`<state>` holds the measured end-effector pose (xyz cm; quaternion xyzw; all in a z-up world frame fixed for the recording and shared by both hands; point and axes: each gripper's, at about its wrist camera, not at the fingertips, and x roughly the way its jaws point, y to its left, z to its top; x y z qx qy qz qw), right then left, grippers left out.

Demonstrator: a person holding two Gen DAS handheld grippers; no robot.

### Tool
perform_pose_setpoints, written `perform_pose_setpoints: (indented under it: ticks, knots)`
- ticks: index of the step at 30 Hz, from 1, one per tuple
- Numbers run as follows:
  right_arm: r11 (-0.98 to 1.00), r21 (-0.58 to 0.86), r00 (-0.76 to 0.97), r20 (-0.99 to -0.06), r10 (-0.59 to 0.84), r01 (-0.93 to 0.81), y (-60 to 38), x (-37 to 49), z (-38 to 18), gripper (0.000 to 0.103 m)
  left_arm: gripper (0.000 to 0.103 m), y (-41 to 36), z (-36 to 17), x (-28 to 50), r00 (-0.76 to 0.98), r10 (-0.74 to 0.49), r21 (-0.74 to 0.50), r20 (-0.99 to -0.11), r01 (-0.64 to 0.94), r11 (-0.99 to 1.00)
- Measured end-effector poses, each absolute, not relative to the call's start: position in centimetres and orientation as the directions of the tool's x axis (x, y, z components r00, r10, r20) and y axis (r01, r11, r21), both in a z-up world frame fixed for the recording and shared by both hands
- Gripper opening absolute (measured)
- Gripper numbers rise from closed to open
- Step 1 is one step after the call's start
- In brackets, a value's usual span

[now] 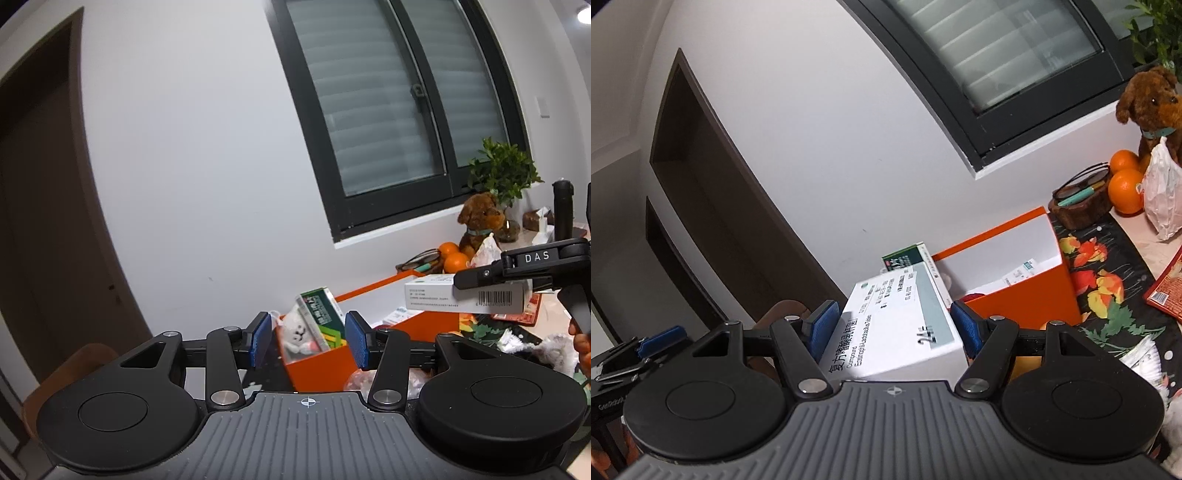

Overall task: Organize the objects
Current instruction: 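Lower the white box with the right gripper while the left lowers the blue-handwritten box into the orange box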

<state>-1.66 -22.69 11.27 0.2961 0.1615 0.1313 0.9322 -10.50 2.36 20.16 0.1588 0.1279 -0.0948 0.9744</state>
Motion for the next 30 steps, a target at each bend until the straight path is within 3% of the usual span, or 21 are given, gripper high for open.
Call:
perform_pose_setpoints:
  ticks: [4, 7, 11, 16, 22, 27, 30]
  knots:
    - [0.794, 0.584, 0.918, -0.201, 0.341, -0.167, -22.0, -2.1, 12.6, 0.072, 0.102, 1.8, 21.9, -11.5, 0.952, -0.169, 0.318, -0.255, 0.248, 0.915]
    - [0.804, 0.572, 0.92, -0.207, 0.333, -0.163, -22.1, -2.4, 12.7, 0.072, 0.103, 1.0, 21.6, -10.9, 0.922, -0.212, 0.284, -0.325, 0.309, 0.908]
    - [0.816, 0.557, 0.91, -0.24, 0.338, -0.156, -22.2, -2.8, 10.3, 0.072, 0.103, 1.6, 15.9, -12.0, 0.887, -0.221, 0.295, -0.404, 0.355, 0.887]
    - [0.8, 0.578, 0.885, -0.276, 0.375, -0.159, -22.4, -3.5, 6.6, 0.072, 0.103, 4.2, 6.6, -12.9, 0.767, -0.208, 0.328, -0.607, 0.48, 0.813]
    - [0.792, 0.594, 0.881, -0.291, 0.373, -0.139, -22.4, -4.0, 5.1, 0.072, 0.103, 7.4, 1.9, -9.8, 0.658, -0.179, 0.235, -0.731, 0.49, 0.839]
    - [0.806, 0.578, 0.889, -0.291, 0.354, -0.131, -22.0, -4.6, 6.1, 0.072, 0.101, 8.0, 1.3, -9.7, 0.616, -0.287, 0.094, -0.734, 0.511, 0.855]
    - [0.82, 0.556, 0.894, -0.292, 0.341, -0.132, -21.8, -5.3, 7.2, 0.072, 0.101, 7.0, 2.6, -10.5, 0.651, -0.253, 0.167, -0.716, 0.512, 0.843]
